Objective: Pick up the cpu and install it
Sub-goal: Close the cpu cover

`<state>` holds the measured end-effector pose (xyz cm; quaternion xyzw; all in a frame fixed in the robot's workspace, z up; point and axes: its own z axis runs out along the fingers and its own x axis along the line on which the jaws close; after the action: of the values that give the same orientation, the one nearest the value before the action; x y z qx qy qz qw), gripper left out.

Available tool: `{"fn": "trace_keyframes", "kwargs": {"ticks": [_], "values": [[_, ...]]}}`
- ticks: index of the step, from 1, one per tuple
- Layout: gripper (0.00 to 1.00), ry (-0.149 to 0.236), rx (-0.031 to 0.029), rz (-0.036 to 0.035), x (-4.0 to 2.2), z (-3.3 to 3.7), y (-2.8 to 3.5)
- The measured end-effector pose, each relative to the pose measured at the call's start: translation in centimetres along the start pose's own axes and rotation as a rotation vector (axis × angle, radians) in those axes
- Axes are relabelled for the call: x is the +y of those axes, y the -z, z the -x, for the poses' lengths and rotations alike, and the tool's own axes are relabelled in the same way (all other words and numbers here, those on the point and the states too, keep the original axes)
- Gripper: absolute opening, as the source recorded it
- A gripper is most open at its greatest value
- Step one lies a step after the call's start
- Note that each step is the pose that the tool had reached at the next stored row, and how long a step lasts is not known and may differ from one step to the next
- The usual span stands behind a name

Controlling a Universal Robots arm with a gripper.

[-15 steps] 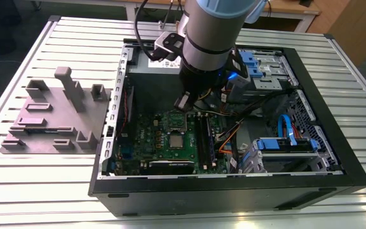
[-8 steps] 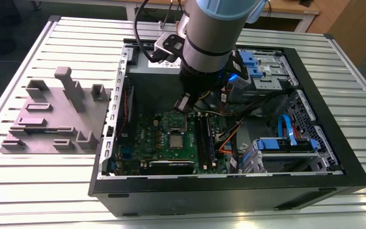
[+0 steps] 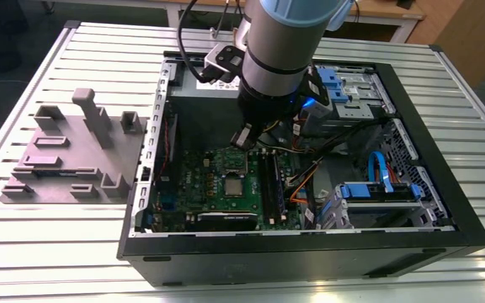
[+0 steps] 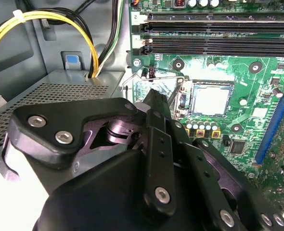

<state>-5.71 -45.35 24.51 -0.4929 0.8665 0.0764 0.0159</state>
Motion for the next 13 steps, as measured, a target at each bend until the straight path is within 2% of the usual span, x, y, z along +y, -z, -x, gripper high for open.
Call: {"fn": "trace_keyframes", "kwargs": {"ticks": [5,13], "values": [[0.11,0.0,-0.0001,0.0,-0.08,-0.12,0.02],[0.11,0.0,0.0,0.0,-0.42,-0.78,0.13]]}}
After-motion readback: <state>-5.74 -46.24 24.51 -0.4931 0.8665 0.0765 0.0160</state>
